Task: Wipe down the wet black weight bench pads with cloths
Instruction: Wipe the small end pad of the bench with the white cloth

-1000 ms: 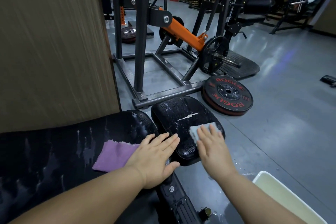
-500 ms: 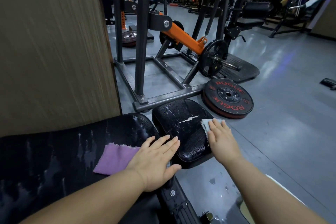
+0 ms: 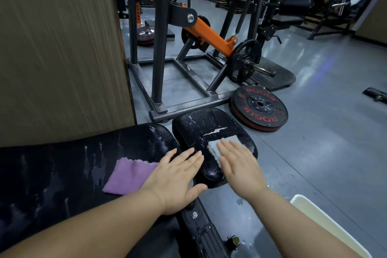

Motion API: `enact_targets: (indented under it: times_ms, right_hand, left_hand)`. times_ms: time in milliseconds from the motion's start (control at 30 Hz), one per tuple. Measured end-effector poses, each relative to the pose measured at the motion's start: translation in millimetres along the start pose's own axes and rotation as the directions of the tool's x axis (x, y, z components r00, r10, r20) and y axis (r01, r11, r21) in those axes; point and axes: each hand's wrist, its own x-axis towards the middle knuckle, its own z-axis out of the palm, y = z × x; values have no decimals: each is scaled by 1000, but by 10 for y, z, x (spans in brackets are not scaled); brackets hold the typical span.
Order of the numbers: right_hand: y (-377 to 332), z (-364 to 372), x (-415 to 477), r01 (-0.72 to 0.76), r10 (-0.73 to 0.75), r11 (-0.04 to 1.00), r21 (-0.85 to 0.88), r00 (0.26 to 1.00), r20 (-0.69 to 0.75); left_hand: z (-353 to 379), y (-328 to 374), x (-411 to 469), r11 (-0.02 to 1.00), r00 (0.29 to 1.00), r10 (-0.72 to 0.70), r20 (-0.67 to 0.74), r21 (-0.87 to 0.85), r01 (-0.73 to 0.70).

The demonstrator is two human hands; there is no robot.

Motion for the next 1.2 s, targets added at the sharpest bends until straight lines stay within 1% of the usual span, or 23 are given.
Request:
enact_targets:
  times_ms: [67,133,200,233,300,400,500,600,667,767,867,933,1033,1067,1133,1200]
  right_hand:
    - [172,-53,148,-83,83,997,6,996,17]
    - [221,-120,280,-173,174,985,-12,983,67]
    - [166,-131,333,-204,210,976,-73,975,80]
    - [109,-128,316,-192,199,977,-95,978,63]
    - [-48,-117,234,-110,116,989,-101,992,58]
    - [-300,-53,119,43,-39,998,-43,994,99]
    - [-399,-71,100,114,-109,993,-32,984,140]
    - [-288,-132,201,106,-97,994,-36,974,204]
    - [-135,-141,321,43,-29,997,-62,977,209]
    - [58,-150,489,-81,98,992,-101,978,185]
    - [47,-135,545,-120,140,983,-137,980,143]
    - [-76,-118,483,-86,109,984,-155,984,144]
    - [-308,-85,305,75,-55,991,-114,984,169]
    - [-352,-74,260,101,-86,991,-84,982,169]
    - [-378,-90,222,115,-107,993,-42,982,152]
    - [-319,-101,243,123,-115,992,-38,980,163]
  left_hand:
    - [7,3,-8,1000,1000,-10,-11,7,10]
    - [13,-5,-12,1000,999,-22,-31,10,23]
    - [20,-11,-16,1000,999,-23,-41,-3,22]
    - [23,-13,-17,1000,999,-21,-42,-12,21]
    - [28,-15,-12,1000,999,-22,-50,-24,21]
    - [44,-26,-6,1000,998,-17,-63,-25,16]
    - [50,-31,-8,999,996,-16,-86,-43,13]
    - [41,-27,-12,999,996,-25,-84,-34,22]
    - [37,-21,-13,999,998,-28,-64,-25,26]
    - [26,-13,-18,999,998,-33,-48,-34,31]
    - [31,-19,-25,998,999,-33,-36,-47,32]
    - [38,-24,-18,998,999,-28,-37,-52,26]
    - [58,-38,-4,997,999,-26,-44,-73,22]
    - [70,-43,-2,997,999,-23,-48,-75,19]
    - [89,-49,0,997,999,-13,-51,-75,9]
    - [100,-53,3,997,998,-10,-55,-78,6]
